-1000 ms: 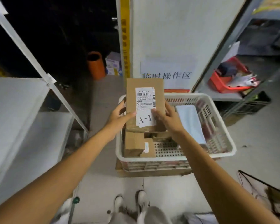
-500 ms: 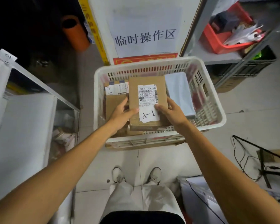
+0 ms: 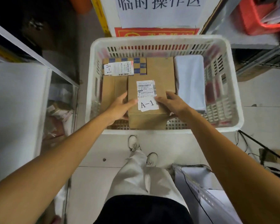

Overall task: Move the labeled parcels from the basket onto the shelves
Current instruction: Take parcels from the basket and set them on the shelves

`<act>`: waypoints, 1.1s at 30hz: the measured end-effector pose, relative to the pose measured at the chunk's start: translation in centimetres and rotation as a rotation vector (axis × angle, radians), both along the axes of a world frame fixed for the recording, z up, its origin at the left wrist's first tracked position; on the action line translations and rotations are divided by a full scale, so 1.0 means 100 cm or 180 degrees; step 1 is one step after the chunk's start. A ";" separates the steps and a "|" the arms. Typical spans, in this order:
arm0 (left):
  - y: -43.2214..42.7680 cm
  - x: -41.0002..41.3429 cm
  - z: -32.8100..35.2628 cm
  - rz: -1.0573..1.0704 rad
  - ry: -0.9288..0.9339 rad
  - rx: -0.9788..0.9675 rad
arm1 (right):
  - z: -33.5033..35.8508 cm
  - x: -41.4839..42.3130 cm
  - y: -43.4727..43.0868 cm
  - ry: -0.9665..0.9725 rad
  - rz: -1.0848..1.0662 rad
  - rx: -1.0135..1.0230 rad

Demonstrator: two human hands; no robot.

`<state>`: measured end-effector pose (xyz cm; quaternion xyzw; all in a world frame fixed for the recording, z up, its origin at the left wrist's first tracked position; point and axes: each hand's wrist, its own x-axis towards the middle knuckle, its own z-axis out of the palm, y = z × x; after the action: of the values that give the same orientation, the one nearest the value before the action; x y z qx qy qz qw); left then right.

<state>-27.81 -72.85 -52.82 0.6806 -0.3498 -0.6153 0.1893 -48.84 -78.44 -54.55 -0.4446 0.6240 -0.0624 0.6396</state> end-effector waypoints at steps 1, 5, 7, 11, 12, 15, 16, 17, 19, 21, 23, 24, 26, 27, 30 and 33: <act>-0.003 0.001 -0.004 -0.0048 -0.0001 0.0029 | -0.006 0.002 -0.002 0.0056 -0.0030 0.0057; -0.007 0.006 -0.019 -0.0222 -0.0107 0.0198 | -0.027 0.008 0.001 0.0031 -0.0176 0.0098; -0.007 0.010 -0.023 -0.0116 -0.0182 0.0263 | -0.034 0.009 0.003 0.0013 -0.0136 0.0112; -0.004 0.016 -0.024 0.0067 -0.0186 0.0357 | -0.034 0.013 -0.002 -0.0123 0.0020 0.0276; -0.002 0.017 -0.024 0.0128 -0.0195 0.0353 | -0.033 0.014 -0.005 -0.0152 0.0091 0.0347; 0.003 0.020 -0.027 0.0327 -0.0288 0.0370 | -0.033 0.017 -0.009 -0.0201 0.0241 0.0403; 0.003 0.020 -0.029 0.0350 -0.0305 0.0386 | -0.035 0.019 -0.008 -0.0218 0.0220 0.0416; 0.003 0.019 -0.031 0.0357 -0.0330 0.0417 | -0.038 0.021 -0.007 -0.0223 0.0191 0.0447; 0.006 0.017 -0.038 0.0262 -0.0518 0.0439 | -0.047 0.025 -0.001 -0.0175 0.0208 0.0516; 0.008 0.016 -0.045 0.0200 -0.0685 0.0423 | -0.055 0.028 0.003 -0.0158 0.0237 0.0547; 0.006 0.019 -0.047 0.0257 -0.0643 0.0507 | -0.059 0.029 0.002 -0.0199 0.0278 0.0543; 0.004 0.022 -0.047 0.0296 -0.0570 0.0587 | -0.060 0.029 0.001 -0.0227 0.0283 0.0547; 0.001 0.027 -0.045 0.0322 -0.0470 0.0734 | -0.058 0.028 0.000 -0.0291 0.0194 0.0583; -0.001 0.028 -0.046 0.0301 -0.0491 0.0765 | -0.058 0.027 -0.001 -0.0329 0.0107 0.0605; -0.005 0.028 -0.045 0.0239 -0.0524 0.0820 | -0.059 0.022 -0.005 -0.0440 -0.0040 0.0729; -0.008 0.027 -0.045 0.0222 -0.0529 0.0863 | -0.062 0.023 -0.008 -0.0450 0.0097 0.0776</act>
<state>-25.11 -73.66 -57.37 0.7602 -0.2541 -0.5915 0.0874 -46.59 -79.27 -60.73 -0.3675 0.5735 -0.0075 0.7322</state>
